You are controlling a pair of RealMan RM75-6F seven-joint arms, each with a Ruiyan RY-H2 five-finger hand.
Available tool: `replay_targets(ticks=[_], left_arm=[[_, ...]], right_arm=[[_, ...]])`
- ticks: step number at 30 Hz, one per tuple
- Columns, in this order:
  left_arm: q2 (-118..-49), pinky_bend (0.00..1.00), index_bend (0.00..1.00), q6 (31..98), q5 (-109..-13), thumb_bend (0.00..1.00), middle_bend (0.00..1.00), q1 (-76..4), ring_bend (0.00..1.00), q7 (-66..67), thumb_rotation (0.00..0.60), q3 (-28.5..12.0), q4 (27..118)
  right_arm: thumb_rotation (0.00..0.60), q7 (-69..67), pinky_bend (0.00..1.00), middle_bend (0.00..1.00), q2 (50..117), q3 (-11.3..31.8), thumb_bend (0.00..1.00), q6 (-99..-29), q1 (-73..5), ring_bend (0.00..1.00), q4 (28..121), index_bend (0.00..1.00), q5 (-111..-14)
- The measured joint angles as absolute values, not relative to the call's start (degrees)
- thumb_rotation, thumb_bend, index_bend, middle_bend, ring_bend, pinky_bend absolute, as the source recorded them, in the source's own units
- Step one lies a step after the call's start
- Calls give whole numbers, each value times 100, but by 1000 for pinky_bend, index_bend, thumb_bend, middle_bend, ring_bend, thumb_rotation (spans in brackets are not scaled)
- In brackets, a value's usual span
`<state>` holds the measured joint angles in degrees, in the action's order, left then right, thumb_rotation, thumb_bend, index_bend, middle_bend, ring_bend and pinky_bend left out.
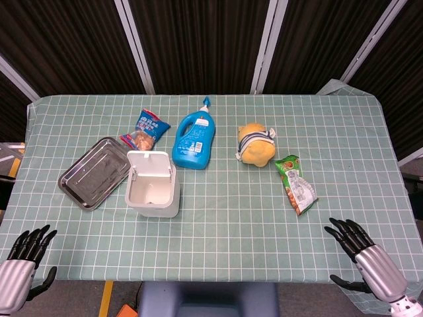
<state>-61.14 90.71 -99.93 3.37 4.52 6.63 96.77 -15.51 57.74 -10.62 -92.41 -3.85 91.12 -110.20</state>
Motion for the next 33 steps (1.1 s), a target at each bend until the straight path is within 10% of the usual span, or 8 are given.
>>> replay_targets(ticks=[6,10,15,19,33], left_arm=[[-6134,10,10,8890,-10032,444,0,204,0,389,600,668,9732],[-6041,183,14,8740,-9962,451,25,13,34,463,600,515,10052],[-5926,973,113,8512,-9626,491,812,-412,826,432,600,-13,10767],[-5665,1000,154,7811,-9004,497,997,-940,999,71,600,-344,11362],[-5642,1000,166,6334,-6191,495,1000,-3015,1000,994,600,-1794,11824]], right_arm=[[600,-1615,0,0,5743,-1072,250,-9338,-362,0,9094,0,-11063],[600,-1605,0,0,5757,-1056,250,-9382,-346,0,9071,0,-11081],[600,-1447,0,0,5804,-1048,250,-9399,-310,0,9097,0,-11102],[600,-1256,0,0,5848,-1035,251,-9403,-264,0,9159,0,-11093],[600,-681,0,0,5972,-1009,250,-8928,-307,0,9311,0,-10947]])
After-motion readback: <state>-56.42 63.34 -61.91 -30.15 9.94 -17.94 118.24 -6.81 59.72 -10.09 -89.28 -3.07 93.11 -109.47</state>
